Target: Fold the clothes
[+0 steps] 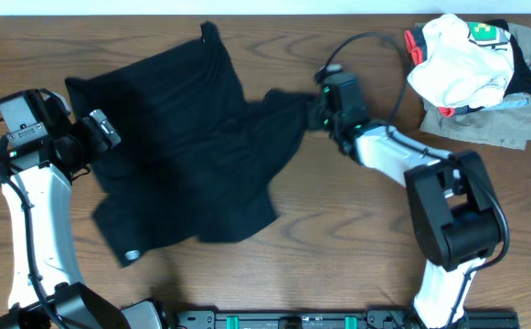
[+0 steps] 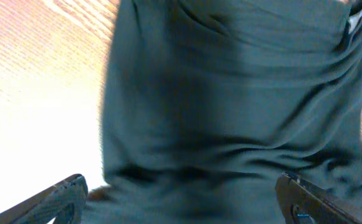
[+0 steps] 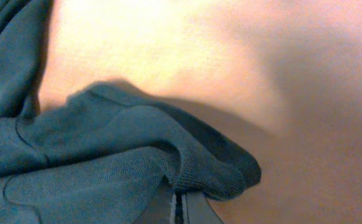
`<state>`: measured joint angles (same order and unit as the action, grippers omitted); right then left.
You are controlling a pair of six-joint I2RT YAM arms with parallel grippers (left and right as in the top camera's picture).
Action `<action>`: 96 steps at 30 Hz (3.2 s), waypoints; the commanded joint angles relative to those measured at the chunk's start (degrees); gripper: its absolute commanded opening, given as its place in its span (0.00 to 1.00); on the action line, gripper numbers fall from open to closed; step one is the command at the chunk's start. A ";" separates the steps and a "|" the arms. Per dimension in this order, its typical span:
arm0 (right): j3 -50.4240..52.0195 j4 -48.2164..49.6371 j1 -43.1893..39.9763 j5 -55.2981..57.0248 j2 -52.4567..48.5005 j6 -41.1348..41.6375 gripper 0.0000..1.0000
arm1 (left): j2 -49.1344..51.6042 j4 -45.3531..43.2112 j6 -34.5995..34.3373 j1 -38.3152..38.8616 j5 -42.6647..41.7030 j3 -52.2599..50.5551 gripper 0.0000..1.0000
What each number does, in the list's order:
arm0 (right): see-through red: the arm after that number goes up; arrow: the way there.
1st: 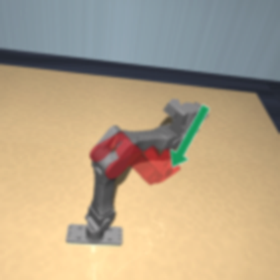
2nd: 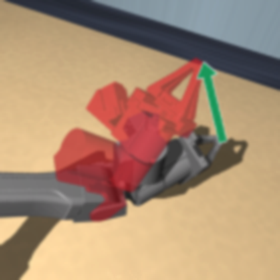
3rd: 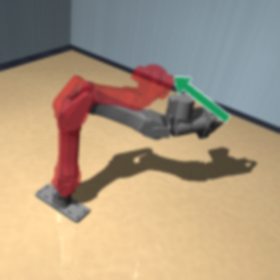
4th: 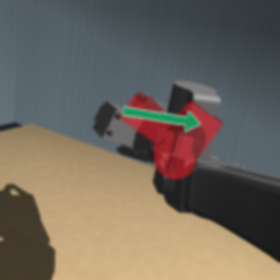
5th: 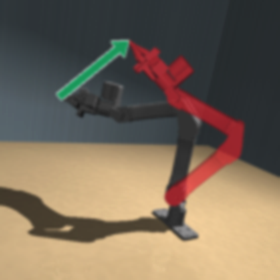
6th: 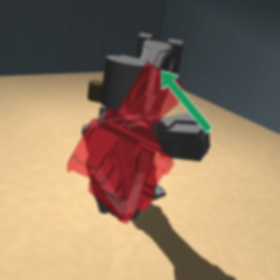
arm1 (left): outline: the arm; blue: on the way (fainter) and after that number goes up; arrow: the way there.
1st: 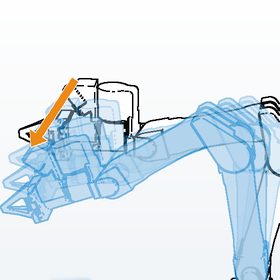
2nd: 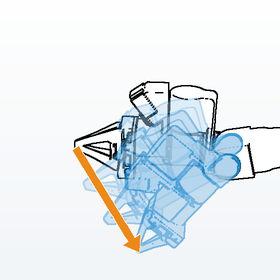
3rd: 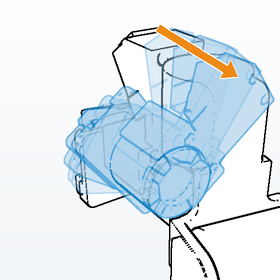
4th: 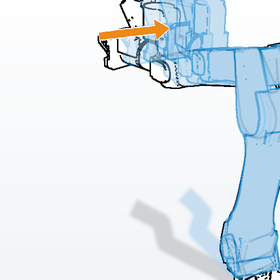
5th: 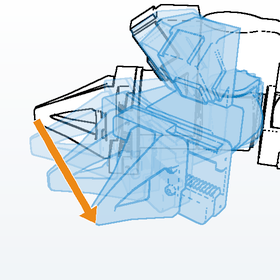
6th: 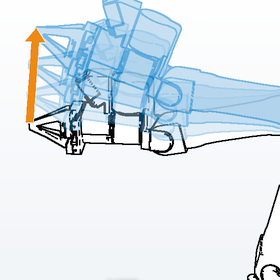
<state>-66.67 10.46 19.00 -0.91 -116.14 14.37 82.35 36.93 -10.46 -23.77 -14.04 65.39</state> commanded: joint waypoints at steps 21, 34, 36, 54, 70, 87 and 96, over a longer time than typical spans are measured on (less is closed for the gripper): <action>-50.36 -54.95 -12.11 -19.02 -13.14 -12.37 0.96 | 17.64 -17.94 8.74 7.30 1.66 0.31 0.98; -49.79 -71.91 -0.72 -17.16 -12.70 -15.54 0.86 | 30.01 -35.52 20.92 7.04 6.40 0.33 0.98; -49.79 -72.72 0.31 -17.16 -12.70 -15.54 0.84 | 31.56 -36.61 22.60 7.04 6.40 0.33 0.99; -49.77 -92.89 7.37 -19.47 -12.70 -18.32 0.34 | 33.99 -40.79 18.14 6.75 11.78 0.33 0.20; -32.89 -85.70 10.01 -15.54 -12.70 -12.00 0.02 | 24.28 -33.77 11.63 5.49 12.24 0.33 0.06; -16.96 -60.06 -3.28 -8.61 -12.72 -6.78 0.09 | 20.28 -31.98 11.63 4.00 12.20 0.33 0.06; -17.14 -47.58 -8.85 -9.22 -12.72 -10.86 0.18 | 20.35 -20.74 7.87 4.02 12.17 0.31 0.06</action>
<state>-86.06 -39.07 11.49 -21.91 -124.27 5.98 103.31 13.82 0.51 -19.40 -2.83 65.39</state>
